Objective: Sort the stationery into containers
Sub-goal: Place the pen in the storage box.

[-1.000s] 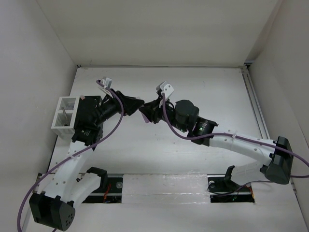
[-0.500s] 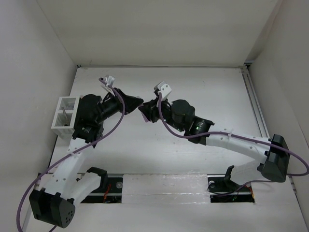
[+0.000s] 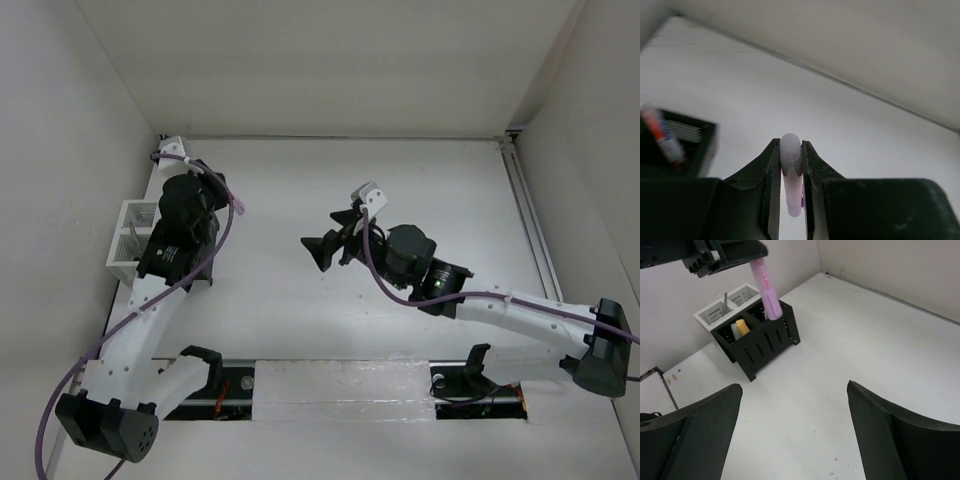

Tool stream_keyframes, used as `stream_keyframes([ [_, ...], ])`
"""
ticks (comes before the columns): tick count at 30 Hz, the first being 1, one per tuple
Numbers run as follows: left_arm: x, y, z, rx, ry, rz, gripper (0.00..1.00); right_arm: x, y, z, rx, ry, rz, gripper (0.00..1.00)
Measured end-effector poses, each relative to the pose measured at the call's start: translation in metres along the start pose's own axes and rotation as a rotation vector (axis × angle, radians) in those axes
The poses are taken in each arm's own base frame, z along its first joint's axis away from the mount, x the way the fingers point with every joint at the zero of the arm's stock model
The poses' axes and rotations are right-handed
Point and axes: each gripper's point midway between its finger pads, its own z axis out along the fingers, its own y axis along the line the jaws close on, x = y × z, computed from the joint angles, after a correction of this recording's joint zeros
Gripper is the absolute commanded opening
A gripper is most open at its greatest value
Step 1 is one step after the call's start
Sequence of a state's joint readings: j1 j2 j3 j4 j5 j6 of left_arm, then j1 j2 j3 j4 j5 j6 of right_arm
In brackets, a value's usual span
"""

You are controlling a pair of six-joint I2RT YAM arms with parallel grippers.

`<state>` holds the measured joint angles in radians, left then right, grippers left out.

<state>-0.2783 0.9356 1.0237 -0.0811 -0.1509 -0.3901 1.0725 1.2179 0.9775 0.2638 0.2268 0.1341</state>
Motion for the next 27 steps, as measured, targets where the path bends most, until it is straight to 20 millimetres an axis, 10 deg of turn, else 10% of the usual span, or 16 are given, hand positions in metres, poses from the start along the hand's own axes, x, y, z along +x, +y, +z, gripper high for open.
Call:
stream_keyframes([
  [8,0.006,0.151,-0.01,-0.769,-0.068,0.036,0.0,0.013,-0.017,-0.028,0.047,0.001,-0.021,0.94],
  [27,0.005,0.185,-0.026,-0.928,-0.229,0.094,0.0,0.033,-0.065,-0.063,0.075,0.005,-0.034,0.95],
])
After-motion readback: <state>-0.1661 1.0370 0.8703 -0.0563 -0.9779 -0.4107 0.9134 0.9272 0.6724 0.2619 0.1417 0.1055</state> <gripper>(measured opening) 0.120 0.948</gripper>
